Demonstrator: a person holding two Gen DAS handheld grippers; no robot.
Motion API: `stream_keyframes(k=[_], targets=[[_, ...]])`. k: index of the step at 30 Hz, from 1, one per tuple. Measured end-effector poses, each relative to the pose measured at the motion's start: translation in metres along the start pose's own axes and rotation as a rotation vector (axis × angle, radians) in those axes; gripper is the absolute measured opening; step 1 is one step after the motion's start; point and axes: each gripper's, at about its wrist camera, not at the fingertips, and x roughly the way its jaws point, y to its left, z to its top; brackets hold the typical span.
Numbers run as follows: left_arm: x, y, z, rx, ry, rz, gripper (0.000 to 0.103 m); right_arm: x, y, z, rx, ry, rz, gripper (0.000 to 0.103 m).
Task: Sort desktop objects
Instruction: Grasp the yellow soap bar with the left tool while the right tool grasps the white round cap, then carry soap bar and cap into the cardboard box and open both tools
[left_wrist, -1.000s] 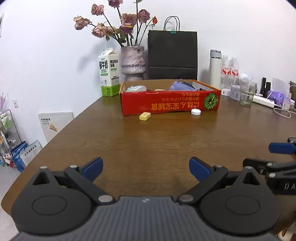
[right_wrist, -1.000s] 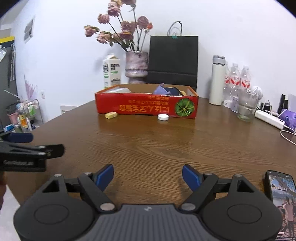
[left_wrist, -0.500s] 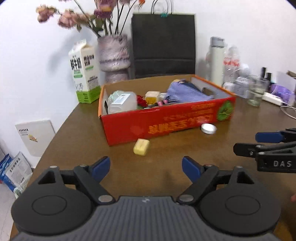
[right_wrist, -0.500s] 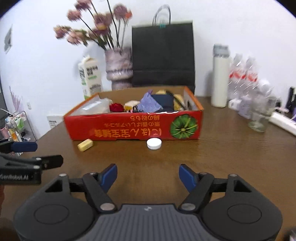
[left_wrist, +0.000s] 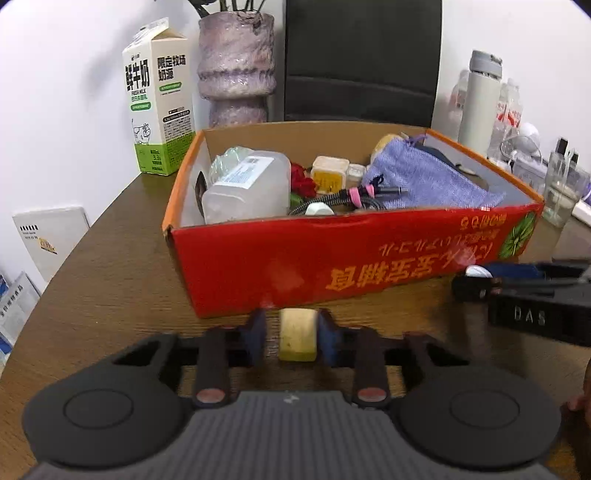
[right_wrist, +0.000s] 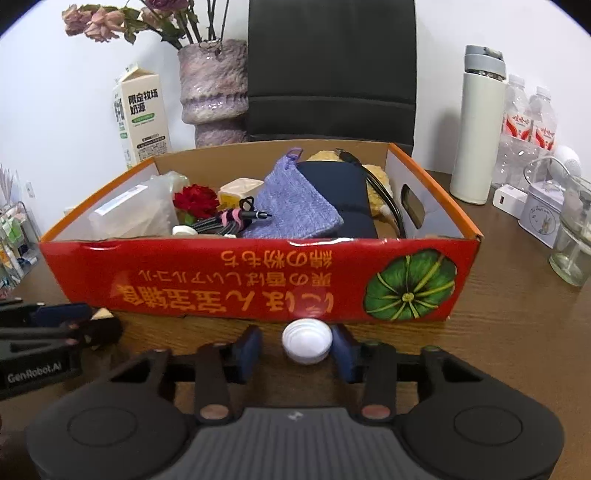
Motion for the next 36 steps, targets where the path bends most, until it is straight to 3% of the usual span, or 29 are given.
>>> stream_keyframes(k=[7,14,19,30,36], targets=[[-0.022,-0.001,-0.005,-0.046,0.009,-0.022,0.022,-0.024,0.003,-0.005,0.001,-0.014,0.026,0.027],[-0.098,-0.014,-0.027,-0.083,-0.115,-0.042,0.022,-0.093,0.01,-0.031,-0.014,-0.095,0.083,0.027],[-0.139,-0.034,-0.055,-0.043,-0.16,0.003,0.022,-0.144,0.003,-0.063,-0.003,-0.136,0.099,0.027],[-0.201,-0.056,-0.112,-0.082,-0.17,0.018,0.022,-0.217,-0.03,-0.115,0.03,-0.187,0.077,0.027],[-0.225,-0.06,-0.121,-0.083,-0.201,0.007,0.022,-0.251,-0.042,-0.126,0.017,-0.226,0.058,0.027]])
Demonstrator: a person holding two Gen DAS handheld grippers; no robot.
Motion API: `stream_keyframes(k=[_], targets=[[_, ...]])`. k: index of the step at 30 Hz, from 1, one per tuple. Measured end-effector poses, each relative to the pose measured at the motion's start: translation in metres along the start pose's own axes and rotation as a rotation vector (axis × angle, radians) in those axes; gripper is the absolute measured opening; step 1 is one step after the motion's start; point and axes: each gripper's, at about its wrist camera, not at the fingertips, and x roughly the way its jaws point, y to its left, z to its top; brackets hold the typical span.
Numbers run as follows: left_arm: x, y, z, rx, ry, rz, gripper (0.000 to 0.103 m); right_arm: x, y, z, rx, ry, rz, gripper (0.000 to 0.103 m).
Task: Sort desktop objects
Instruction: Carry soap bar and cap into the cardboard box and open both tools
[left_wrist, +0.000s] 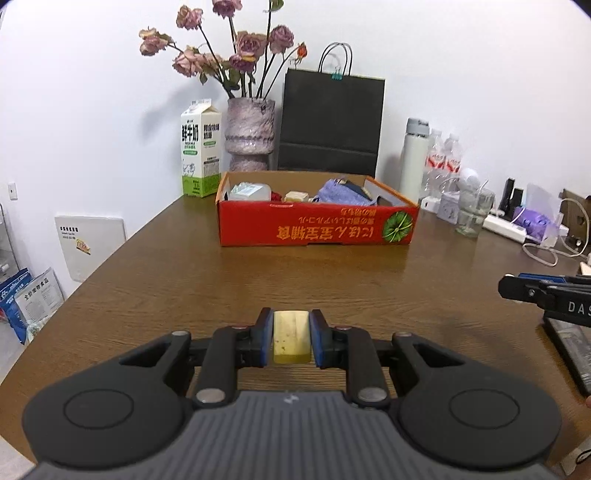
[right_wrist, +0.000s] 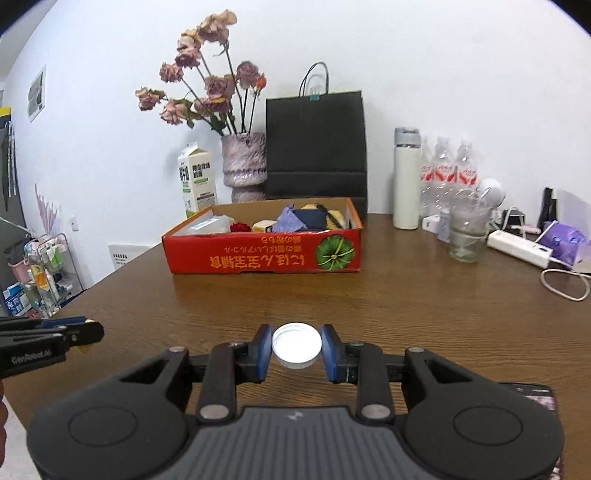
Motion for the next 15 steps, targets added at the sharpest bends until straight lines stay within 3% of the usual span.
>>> stream_keyframes(k=[7,12,15], targets=[[0.019,0.007,0.033,-0.009,-0.046,-0.015,0.022,0.011,-0.009,0.03,-0.012,-0.02,0.021,0.027],[0.072,0.016,0.091,-0.032,-0.053,-0.045,0.022,0.067,-0.019,0.085,-0.017,-0.018,0.055,0.027],[0.118,0.017,0.126,-0.037,-0.009,-0.082,0.022,0.119,-0.026,0.119,-0.024,0.02,0.056,0.027]])
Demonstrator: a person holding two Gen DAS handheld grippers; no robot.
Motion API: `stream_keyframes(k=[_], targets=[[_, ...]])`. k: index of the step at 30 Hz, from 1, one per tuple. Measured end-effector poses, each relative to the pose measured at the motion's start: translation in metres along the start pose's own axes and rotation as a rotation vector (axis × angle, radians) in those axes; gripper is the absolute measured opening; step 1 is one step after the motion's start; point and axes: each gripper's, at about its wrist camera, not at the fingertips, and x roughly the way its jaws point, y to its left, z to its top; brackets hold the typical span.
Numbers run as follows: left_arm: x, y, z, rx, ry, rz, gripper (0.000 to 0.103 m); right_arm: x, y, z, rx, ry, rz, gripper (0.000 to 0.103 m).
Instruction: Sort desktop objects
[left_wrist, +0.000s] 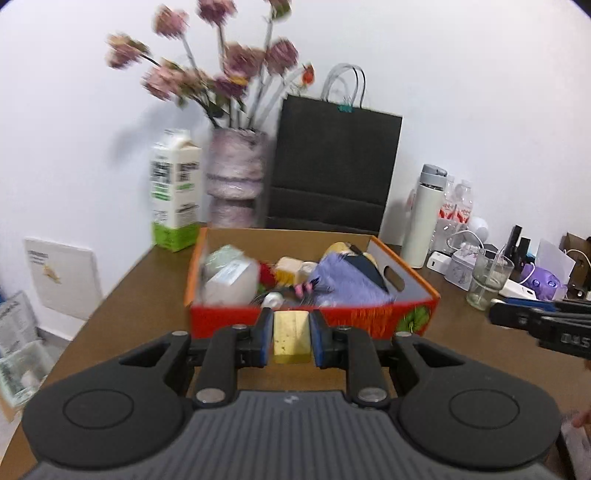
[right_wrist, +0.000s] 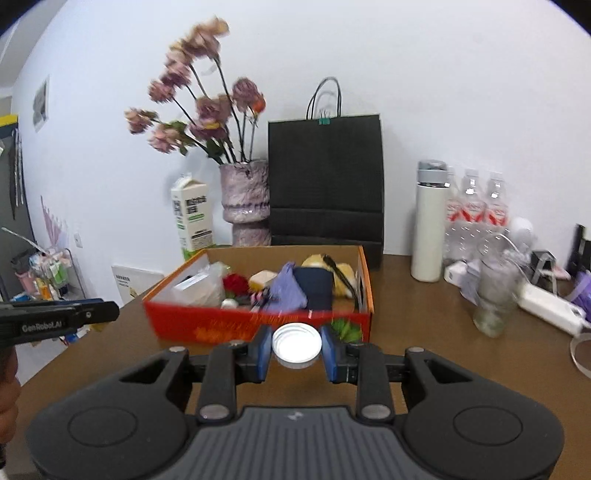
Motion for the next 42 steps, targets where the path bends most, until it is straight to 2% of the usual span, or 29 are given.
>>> stream_keyframes(k=[5,9,11,17,20,23,25,27,32,34,36,42], targets=[[0.092,0.007,0.036,-0.014,0.131,0.019,0.022,0.09,-0.022,0.042,0.007,0.112,-0.003,0.027],[0.157,0.012,0.043,0.007,0.217,0.122,0.022,0.162,-0.044,0.056,0.106,0.247,-0.012,0.027],[0.181,0.015,0.045,0.02,0.267,0.114,0.022,0.187,-0.05,0.056,0.127,0.303,-0.015,0.027],[0.221,0.018,0.048,0.023,0.364,0.118,0.025,0.234,-0.047,0.059,0.066,0.389,-0.138,0.028],[0.219,0.02,0.054,0.023,0.369,0.106,0.033,0.237,-0.044,0.062,0.044,0.401,-0.152,0.031],[0.211,0.024,0.066,-0.017,0.372,0.104,0.052,0.229,-0.043,0.071,0.047,0.393,-0.146,0.047],[0.201,0.022,0.075,-0.013,0.356,0.107,0.063,0.219,-0.04,0.077,0.05,0.374,-0.14,0.048],[0.189,0.022,0.081,-0.021,0.333,0.099,0.079,0.207,-0.033,0.083,0.049,0.352,-0.129,0.051],[0.155,0.022,0.088,-0.035,0.275,0.127,0.091,0.177,-0.013,0.087,0.045,0.279,-0.091,0.059],[0.143,0.021,0.085,-0.021,0.261,0.14,0.093,0.164,-0.005,0.081,0.04,0.264,-0.083,0.059],[0.13,0.02,0.077,-0.007,0.24,0.153,0.099,0.151,0.001,0.07,0.048,0.249,-0.07,0.06],[0.089,0.018,0.031,0.013,0.187,0.15,0.103,0.105,0.014,0.025,0.067,0.196,-0.067,0.064]])
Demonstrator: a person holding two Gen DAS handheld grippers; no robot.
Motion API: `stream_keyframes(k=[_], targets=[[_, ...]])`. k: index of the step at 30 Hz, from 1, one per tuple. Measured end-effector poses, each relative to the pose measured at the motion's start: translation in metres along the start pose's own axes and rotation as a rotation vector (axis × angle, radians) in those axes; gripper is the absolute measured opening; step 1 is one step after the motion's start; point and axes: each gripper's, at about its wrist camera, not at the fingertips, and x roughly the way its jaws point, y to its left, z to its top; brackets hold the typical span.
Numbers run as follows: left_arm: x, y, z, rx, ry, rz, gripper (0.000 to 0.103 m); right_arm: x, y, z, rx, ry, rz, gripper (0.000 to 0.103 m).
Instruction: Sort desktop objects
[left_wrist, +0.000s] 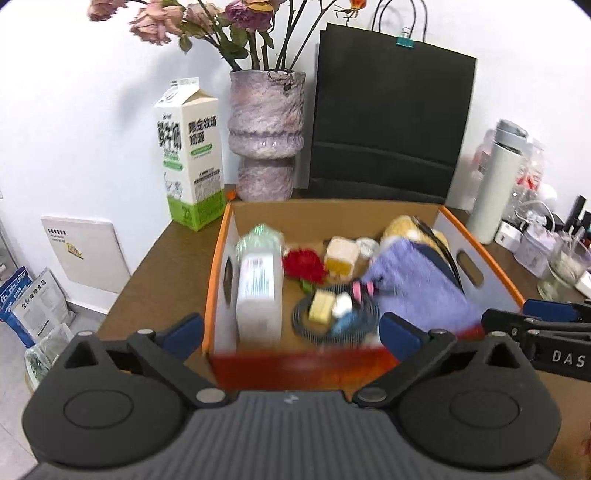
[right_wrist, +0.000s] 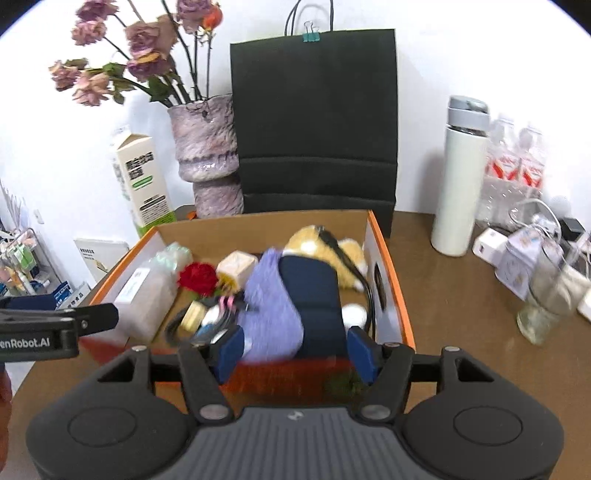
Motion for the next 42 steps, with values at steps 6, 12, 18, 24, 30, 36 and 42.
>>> stream_keyframes(k=[6,12,18,24,30,36,42], targets=[[-0.021,-0.005,-0.051,0.007,-0.01,-0.015,0.103,-0.028,0.011,-0.051,-0.055,-0.03,-0.023,0.068],[-0.053,-0.007,-0.103,0.016,-0.039,-0.025,0.103,-0.059,0.015,-0.106,-0.069,-0.018,-0.008,0.073],[-0.08,-0.005,-0.16,0.043,-0.068,-0.009,0.103,-0.092,0.01,-0.159,-0.056,-0.046,-0.018,0.082],[-0.084,-0.009,-0.182,0.053,-0.032,-0.013,0.103,-0.099,0.013,-0.176,-0.074,-0.037,-0.042,0.083],[-0.078,-0.015,-0.184,0.07,-0.017,-0.019,0.103,-0.086,0.015,-0.176,-0.08,-0.018,-0.072,0.093],[-0.061,-0.015,-0.181,0.049,0.016,-0.012,0.103,-0.068,0.015,-0.17,-0.058,0.006,-0.086,0.096],[-0.055,-0.016,-0.178,0.051,0.021,0.002,0.103,-0.058,0.019,-0.166,-0.081,0.024,-0.098,0.103]])
